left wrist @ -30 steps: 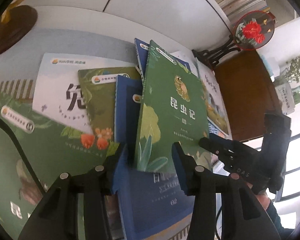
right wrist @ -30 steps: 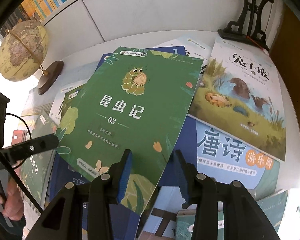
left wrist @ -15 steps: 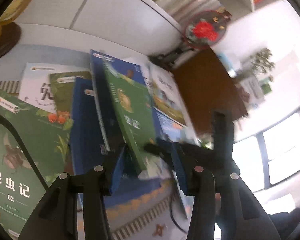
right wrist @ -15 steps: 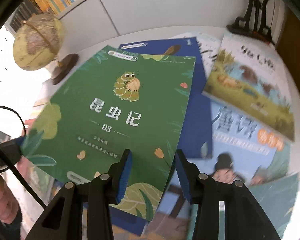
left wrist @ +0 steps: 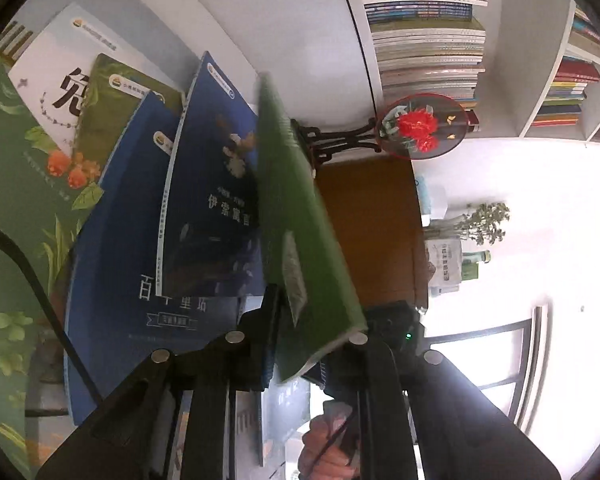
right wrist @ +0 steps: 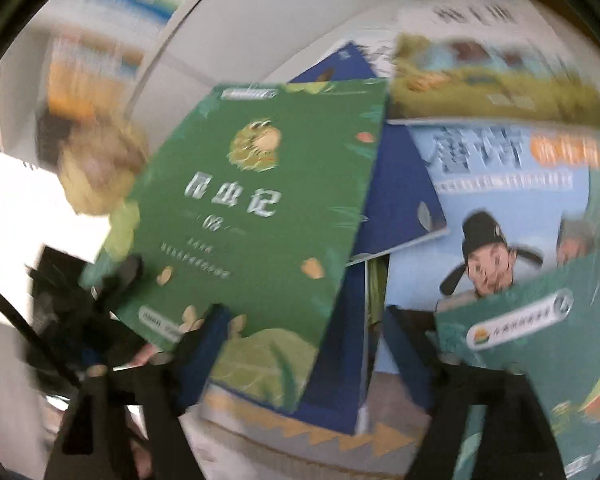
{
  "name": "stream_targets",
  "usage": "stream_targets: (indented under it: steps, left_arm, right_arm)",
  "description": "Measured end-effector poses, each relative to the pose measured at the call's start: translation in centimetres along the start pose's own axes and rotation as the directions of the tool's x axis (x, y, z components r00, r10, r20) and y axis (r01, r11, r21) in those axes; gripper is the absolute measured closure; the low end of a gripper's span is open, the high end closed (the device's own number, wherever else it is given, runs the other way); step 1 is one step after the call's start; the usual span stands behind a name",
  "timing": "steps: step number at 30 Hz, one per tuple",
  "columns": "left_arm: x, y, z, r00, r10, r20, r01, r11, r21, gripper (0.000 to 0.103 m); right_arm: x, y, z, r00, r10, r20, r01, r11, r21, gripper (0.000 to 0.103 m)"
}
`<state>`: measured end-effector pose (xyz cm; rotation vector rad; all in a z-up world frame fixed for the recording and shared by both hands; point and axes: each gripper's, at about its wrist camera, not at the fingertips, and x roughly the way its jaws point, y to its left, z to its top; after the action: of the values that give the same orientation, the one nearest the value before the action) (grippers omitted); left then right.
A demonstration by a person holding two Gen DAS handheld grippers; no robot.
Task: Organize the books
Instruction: 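Close both grippers on the green book's edge and lift it, then carry the green book toward the globe and lower it beside the red book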
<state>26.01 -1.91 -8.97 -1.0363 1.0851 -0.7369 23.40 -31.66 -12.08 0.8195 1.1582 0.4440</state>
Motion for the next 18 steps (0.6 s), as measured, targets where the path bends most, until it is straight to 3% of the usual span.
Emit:
stream_targets:
  steps: [3,5,6,9,10,11,12,15,17,18]
  left_arm:
    - [0.7,0.3,-0.4,1.0,0.021,-0.022,-0.021,1.0,-0.014,0.091]
    - [1.1,0.4,-1.1,0.997,0.079,-0.024,-0.079,0.997,0.004,0.091]
    - [0.8,0.4,-1.5,0.991,0.136,-0.019,-0.135,0.99,0.034,0.091]
    - [1.2,0.0,-2.1,0.958,0.286,-0.017,-0.282,0.952,0.123,0.091]
    - [1.4,-0.4,-2.5,0.938,0.347,-0.005,-0.341,0.926,0.163,0.09]
    - [1.8,-1.1,-3.3,0.907,0.422,0.013,-0.414,0.882,0.225,0.088]
    - [2.0,-1.5,-3.7,0.89,0.455,0.027,-0.446,0.858,0.254,0.086]
    - [2.3,-3.4,-6.8,0.821,0.563,0.095,-0.551,0.74,0.386,0.083]
    - [2.5,-4.4,-9.1,0.794,0.597,0.115,-0.576,0.678,0.457,0.082]
    - [2.1,-4.4,-9.8,0.789,0.604,0.116,-0.578,0.663,0.475,0.082]
  right_arm:
    - [0.4,-1.4,0.0,0.994,0.104,0.016,-0.105,0.989,0.101,0.025]
    - [0.6,-1.5,-0.1,0.992,0.118,0.034,-0.121,0.987,0.105,0.044]
    - [0.6,-1.2,-0.2,0.994,0.105,0.031,-0.107,0.99,0.087,0.059]
    - [0.5,0.8,-0.8,0.998,-0.045,0.032,0.046,0.998,-0.045,0.075]
    - [0.6,2.0,-1.2,0.994,-0.105,0.039,0.108,0.988,-0.109,0.077]
    - [0.4,2.8,-1.3,0.986,-0.157,0.052,0.163,0.972,-0.166,0.077]
    - [0.3,4.0,-1.9,0.975,-0.214,0.069,0.224,0.946,-0.234,0.078]
    - [0.2,6.5,-4.0,0.939,-0.322,0.118,0.343,0.859,-0.381,0.08]
    - [0.0,7.6,-6.0,0.916,-0.372,0.153,0.399,0.796,-0.456,0.08]
    - [-0.1,7.9,-7.1,0.905,-0.394,0.161,0.42,0.768,-0.483,0.08]
